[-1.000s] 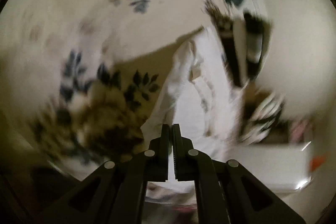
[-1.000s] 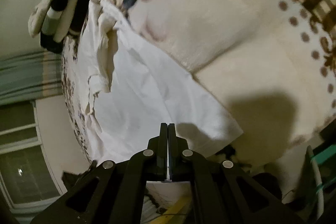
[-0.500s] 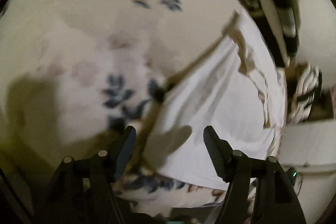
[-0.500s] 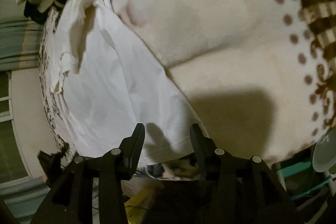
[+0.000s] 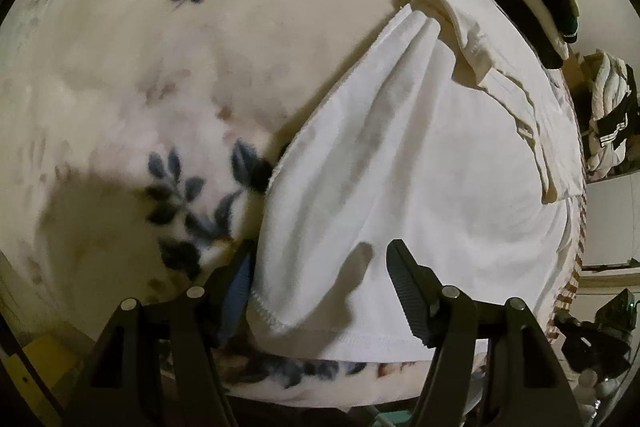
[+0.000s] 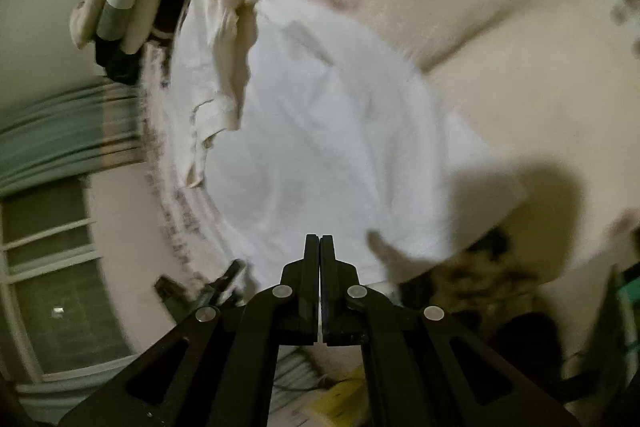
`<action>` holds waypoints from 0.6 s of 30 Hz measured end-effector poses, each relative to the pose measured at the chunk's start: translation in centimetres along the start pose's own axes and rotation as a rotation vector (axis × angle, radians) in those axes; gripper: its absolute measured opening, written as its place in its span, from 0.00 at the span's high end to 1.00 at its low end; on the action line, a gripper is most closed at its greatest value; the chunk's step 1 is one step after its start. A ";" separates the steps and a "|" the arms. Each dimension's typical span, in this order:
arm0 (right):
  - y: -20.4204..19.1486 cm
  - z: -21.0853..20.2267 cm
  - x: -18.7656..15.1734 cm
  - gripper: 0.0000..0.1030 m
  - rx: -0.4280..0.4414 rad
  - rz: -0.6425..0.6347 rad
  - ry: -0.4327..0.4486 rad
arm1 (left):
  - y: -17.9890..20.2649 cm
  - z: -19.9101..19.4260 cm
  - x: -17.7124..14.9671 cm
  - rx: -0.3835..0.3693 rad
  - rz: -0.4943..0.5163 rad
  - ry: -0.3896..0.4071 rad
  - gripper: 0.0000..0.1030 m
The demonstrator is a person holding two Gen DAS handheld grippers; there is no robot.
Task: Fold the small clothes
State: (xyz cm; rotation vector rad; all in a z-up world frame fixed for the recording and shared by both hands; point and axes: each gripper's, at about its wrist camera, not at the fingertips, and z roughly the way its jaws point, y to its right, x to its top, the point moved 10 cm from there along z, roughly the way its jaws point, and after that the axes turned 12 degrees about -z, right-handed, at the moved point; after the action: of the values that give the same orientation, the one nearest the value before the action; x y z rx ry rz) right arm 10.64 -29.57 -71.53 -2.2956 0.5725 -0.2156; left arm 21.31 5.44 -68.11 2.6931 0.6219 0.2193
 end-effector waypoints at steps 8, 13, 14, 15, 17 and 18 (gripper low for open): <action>7.1 -0.8 1.2 0.61 -0.351 -0.046 -0.064 | -0.8 -0.1 -0.4 0.005 0.008 -0.012 0.39; 6.4 0.2 0.9 0.69 -0.344 -0.062 -0.034 | -0.8 -0.1 -0.5 0.008 0.013 -0.013 0.39; 6.2 0.1 0.8 0.91 -0.320 -0.056 -0.008 | -0.5 0.1 -0.5 0.009 0.016 -0.014 0.39; 5.9 0.6 0.7 0.94 -0.271 -0.032 -0.014 | -0.4 0.1 -0.5 0.009 0.018 -0.014 0.39; 5.1 0.9 0.2 0.94 -0.236 -0.013 0.006 | -0.2 0.1 -0.4 0.008 0.018 -0.018 0.39; 3.9 1.0 -0.2 0.95 -0.214 -0.018 0.012 | -0.2 0.1 -0.4 0.006 0.015 -0.020 0.39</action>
State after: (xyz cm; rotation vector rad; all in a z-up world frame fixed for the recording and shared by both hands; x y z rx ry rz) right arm 9.44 -31.26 -75.05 -2.5081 0.6062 -0.1843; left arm 20.92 5.39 -68.33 2.7031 0.5970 0.1944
